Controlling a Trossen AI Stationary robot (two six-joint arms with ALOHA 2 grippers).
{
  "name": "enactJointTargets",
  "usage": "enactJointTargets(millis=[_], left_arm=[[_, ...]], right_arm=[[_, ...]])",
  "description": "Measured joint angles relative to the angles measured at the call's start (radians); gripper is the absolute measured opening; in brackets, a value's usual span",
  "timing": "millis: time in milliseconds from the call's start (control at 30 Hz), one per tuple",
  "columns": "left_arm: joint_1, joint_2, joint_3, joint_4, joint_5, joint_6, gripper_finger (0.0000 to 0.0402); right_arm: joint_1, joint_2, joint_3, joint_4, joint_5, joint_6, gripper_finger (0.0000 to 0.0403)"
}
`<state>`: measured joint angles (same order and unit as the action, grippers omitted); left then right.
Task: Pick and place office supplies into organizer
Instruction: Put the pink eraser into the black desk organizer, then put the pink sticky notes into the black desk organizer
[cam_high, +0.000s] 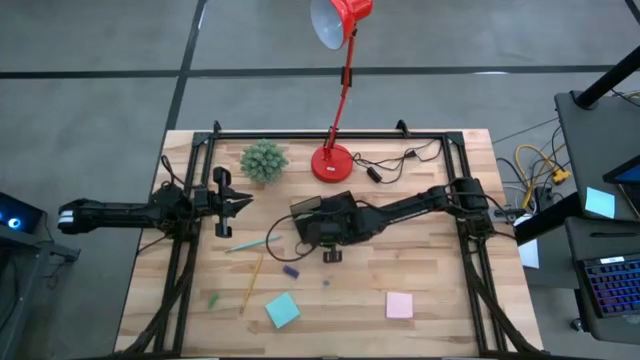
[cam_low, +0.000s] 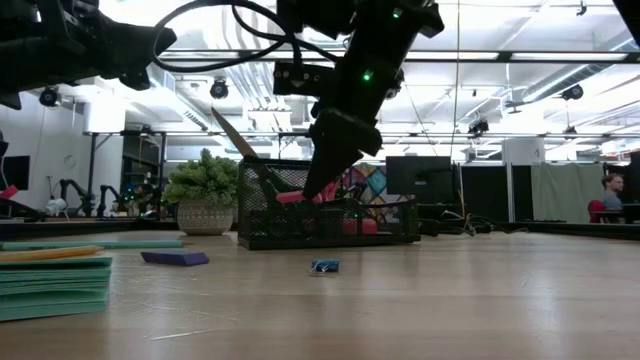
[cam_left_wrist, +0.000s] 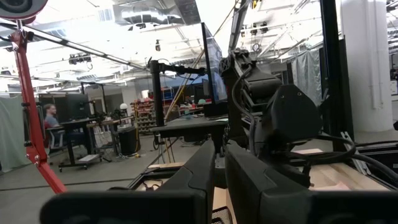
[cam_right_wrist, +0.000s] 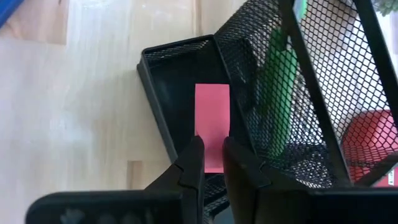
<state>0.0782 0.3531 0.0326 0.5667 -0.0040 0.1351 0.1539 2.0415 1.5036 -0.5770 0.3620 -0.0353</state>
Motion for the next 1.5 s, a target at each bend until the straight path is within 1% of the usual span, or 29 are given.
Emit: enactJointTargets(millis=[600,700,967,1100,1367,1500], left_arm=[[0.0,0.0,0.0,0.0,0.0,0.0,0.0022],[0.0,0.0,0.0,0.0,0.0,0.0,0.0022],[0.0,0.0,0.0,0.0,0.0,0.0,0.0022],[0.0,0.0,0.0,0.0,0.0,0.0,0.0022],[0.0,0.0,0.0,0.0,0.0,0.0,0.0022],[0.0,0.0,0.0,0.0,0.0,0.0,0.0022]], right_arm=[[-0.007,0.0,0.0,0.0,0.005,0.002,0.004],[-0.007,0.0,0.0,-0.001,0.0,0.027,0.0051],[-0.007,0.0,0.0,-0.002,-0.002,0.042,0.0112],[-0.007,0.0,0.0,-0.002,-0.002,0.042,0.0133],[-0.006,0.0,0.0,0.0,-0.002,0.07,0.0148],[-0.003,0.0,0.018,-0.003,-0.002,0.172,0.0144]])
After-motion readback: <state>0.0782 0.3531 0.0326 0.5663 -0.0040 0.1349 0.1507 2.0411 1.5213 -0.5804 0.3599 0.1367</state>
